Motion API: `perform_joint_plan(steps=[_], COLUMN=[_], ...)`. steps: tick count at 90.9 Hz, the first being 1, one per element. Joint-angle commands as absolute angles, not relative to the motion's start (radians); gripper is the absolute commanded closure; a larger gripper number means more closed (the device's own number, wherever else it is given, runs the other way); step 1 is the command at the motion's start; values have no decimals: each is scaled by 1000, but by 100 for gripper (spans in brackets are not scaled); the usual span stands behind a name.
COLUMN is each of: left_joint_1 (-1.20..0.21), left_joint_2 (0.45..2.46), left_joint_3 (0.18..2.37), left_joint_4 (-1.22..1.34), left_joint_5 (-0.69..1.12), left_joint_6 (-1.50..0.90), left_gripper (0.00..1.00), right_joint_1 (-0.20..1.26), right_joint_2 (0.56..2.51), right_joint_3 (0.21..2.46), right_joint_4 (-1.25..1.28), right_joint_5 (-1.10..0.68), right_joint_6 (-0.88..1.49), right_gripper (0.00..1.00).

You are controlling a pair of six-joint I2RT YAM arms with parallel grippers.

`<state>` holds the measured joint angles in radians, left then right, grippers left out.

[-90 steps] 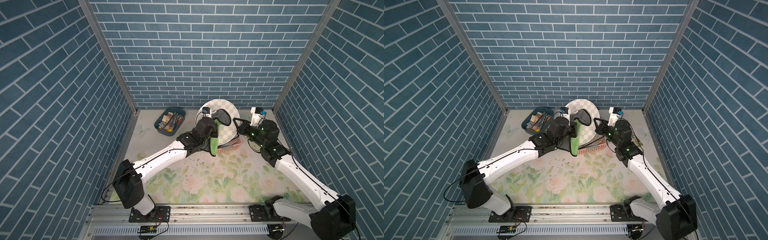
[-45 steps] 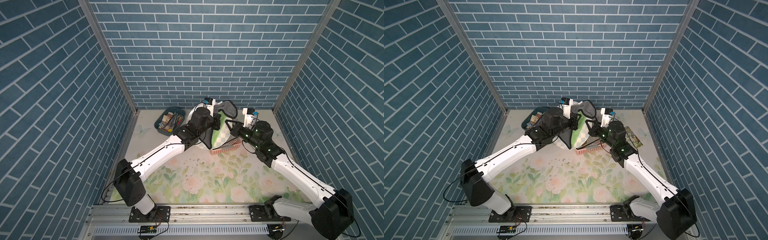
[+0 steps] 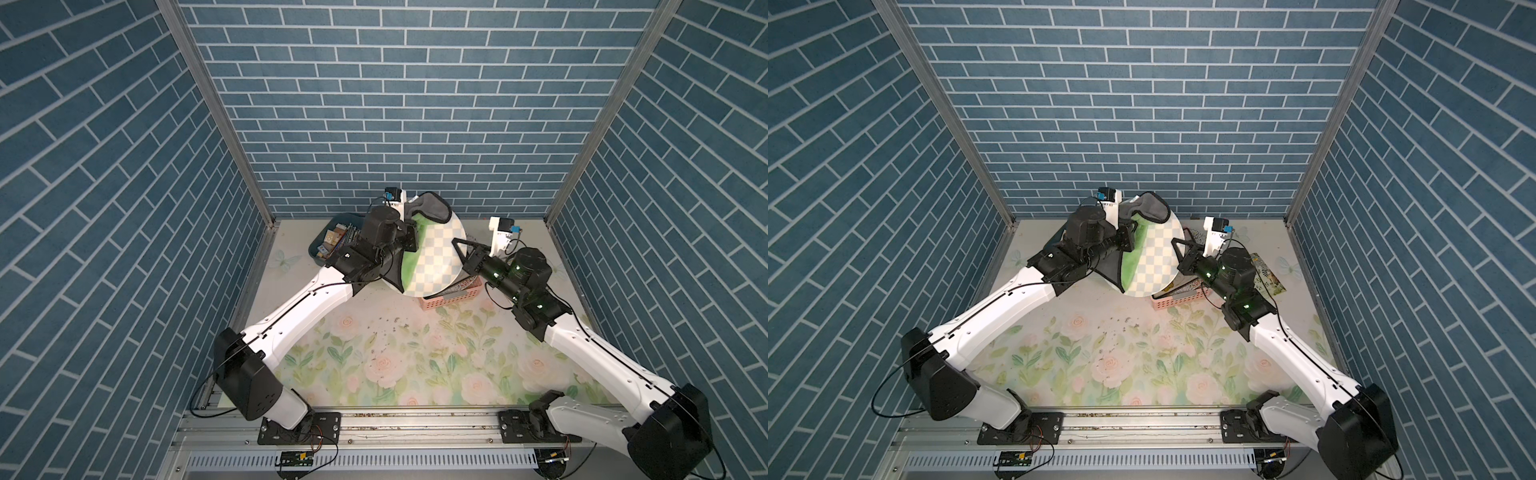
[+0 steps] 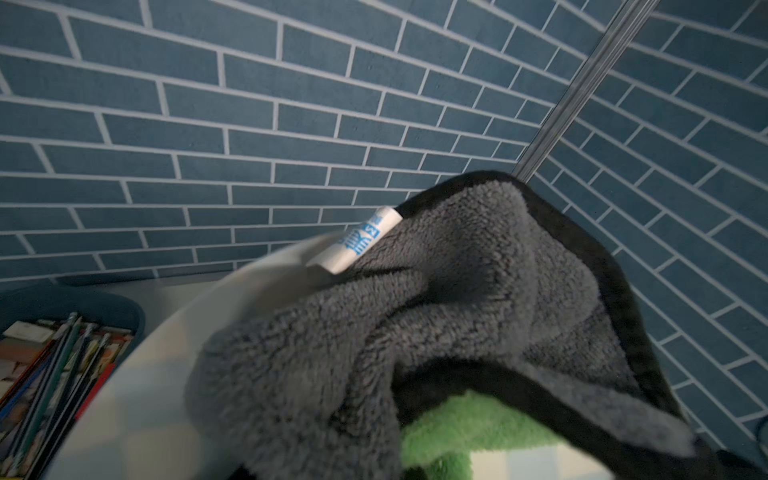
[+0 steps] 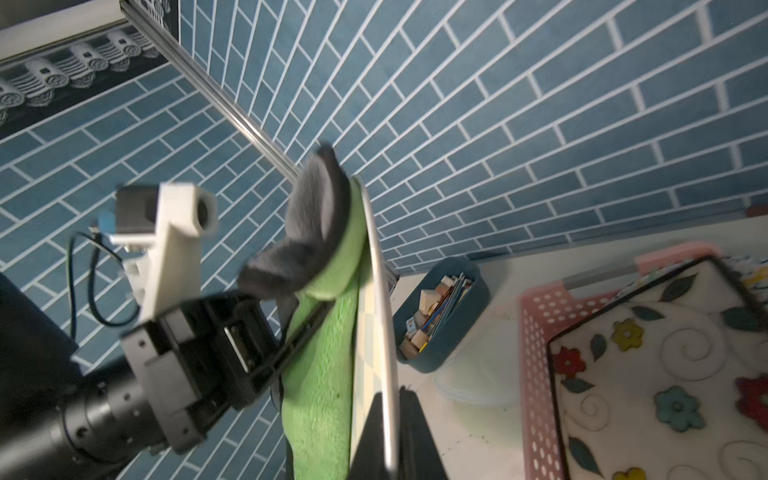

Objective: Wipe the wet plate dry
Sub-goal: Wipe the plate with towel.

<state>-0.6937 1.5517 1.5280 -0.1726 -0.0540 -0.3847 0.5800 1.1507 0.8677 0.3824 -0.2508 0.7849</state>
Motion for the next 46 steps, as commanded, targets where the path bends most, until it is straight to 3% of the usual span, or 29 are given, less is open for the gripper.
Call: perform_joint_plan(steps=[1, 11, 28, 46], left_joint_1=[-761, -827, -779, -489], left_joint_2=[1650, 1680, 1546, 1378], left_joint_3=[1592, 1601, 1460, 1296], left_joint_4=[-179, -179, -139, 224], left_joint_5=[74, 60, 3, 481], left_joint_6=[-356, -346, -424, -835], left_gripper=[100, 100, 100, 100], right_joint_1=[619, 556, 361, 312], right_joint_2=[1166, 1202, 1162, 1045], right_joint_3=[958, 1064, 1067, 967], right_joint_4=[632, 623, 680, 666], right_joint_5=[-369, -344, -381, -394], right_joint_6=[869, 881, 1010, 1056], right_gripper=[100, 100, 100, 100])
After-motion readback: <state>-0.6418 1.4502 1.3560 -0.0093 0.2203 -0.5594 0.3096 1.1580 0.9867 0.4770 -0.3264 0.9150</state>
